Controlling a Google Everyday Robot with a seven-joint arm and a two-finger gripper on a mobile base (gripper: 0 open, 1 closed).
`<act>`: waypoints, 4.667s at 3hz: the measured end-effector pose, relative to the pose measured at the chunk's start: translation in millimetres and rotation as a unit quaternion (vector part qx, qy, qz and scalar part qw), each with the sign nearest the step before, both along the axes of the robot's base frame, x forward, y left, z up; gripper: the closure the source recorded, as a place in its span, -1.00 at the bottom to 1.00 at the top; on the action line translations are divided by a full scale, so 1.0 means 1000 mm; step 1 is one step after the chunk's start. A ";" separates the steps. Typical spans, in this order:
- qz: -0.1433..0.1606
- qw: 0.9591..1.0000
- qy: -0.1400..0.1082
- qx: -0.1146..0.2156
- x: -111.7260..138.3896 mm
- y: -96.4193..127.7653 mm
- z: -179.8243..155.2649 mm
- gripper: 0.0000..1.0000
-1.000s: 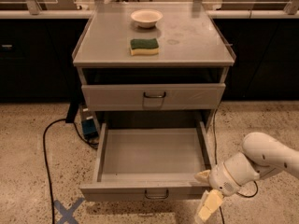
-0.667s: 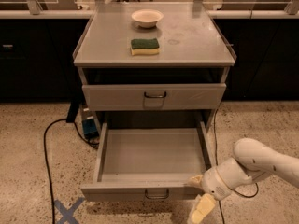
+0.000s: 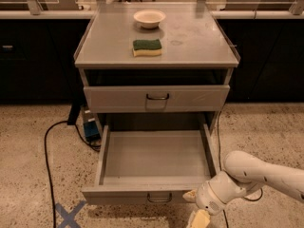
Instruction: Close middle drawer
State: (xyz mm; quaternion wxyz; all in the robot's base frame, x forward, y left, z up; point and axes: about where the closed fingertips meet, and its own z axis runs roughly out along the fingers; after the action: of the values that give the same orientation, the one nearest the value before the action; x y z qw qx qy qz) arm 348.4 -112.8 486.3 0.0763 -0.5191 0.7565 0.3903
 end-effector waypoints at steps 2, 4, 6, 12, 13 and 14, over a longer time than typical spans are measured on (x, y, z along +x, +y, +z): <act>-0.008 0.999 0.025 -0.047 -0.003 -0.013 -0.044 -1.00; -0.038 0.998 0.041 -0.007 0.030 -0.010 -0.064 -1.00; -0.038 0.999 0.021 -0.003 0.044 -0.004 -0.061 -1.00; -0.060 0.991 -0.060 0.105 0.208 0.046 -0.041 -1.00; -0.060 0.991 -0.060 0.105 0.208 0.046 -0.041 -1.00; -0.090 0.989 -0.073 0.086 0.220 0.036 -0.041 -1.00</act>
Offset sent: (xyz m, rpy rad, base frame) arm 0.0065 -0.0264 -0.0682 -0.1385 0.0721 -0.0501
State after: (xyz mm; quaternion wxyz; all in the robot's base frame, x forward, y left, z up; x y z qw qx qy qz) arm 568.6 -77.3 445.5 0.2108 -0.4674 0.7561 0.4066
